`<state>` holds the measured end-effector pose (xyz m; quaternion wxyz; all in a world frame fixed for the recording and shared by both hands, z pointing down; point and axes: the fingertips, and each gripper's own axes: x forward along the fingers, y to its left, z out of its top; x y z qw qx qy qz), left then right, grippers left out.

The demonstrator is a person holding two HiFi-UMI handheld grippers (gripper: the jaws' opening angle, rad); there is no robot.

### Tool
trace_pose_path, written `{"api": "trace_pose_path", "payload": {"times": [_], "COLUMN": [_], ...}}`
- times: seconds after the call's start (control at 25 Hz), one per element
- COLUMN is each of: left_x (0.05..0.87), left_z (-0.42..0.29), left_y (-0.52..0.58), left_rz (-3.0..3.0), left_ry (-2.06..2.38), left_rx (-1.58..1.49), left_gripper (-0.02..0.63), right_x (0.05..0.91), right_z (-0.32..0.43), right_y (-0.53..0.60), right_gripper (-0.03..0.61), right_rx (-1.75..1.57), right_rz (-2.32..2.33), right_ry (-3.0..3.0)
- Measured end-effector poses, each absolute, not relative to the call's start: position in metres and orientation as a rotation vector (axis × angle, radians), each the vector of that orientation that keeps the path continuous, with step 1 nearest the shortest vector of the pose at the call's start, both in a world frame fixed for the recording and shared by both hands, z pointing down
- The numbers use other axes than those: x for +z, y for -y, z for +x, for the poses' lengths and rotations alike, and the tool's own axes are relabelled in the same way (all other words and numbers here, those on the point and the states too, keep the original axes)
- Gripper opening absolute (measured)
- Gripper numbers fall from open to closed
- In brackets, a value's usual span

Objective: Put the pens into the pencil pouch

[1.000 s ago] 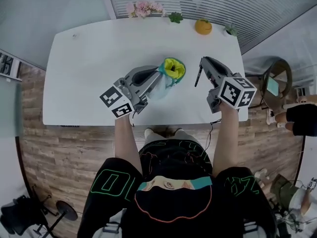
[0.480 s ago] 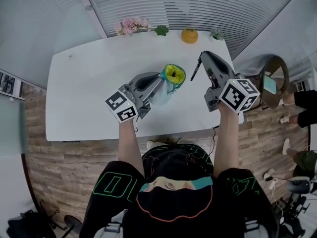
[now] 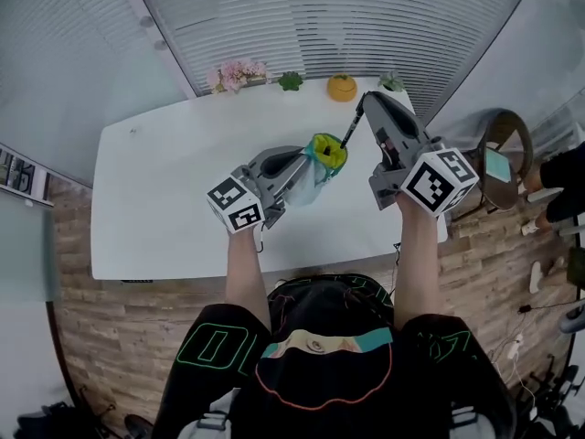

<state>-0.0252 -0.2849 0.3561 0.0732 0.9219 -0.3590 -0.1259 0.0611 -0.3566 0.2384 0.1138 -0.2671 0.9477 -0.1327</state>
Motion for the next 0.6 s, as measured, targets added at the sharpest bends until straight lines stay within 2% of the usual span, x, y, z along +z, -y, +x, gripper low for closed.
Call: {"api": "trace_pose_path", "payload": {"times": [0.6], "left_x": [0.345], "left_z": [-0.01], "left_y": [0.301], "left_rz": [2.786], "left_ry": [1.039], "left_rx": [-0.39], "left_gripper": [0.002], "right_x": [0.243], "right_z": [0.039], "right_y": [0.356], "right_gripper": [0.046], "right_rx": [-0.369], "right_rz": [-0.687], "right_ry": [-2.731]}}
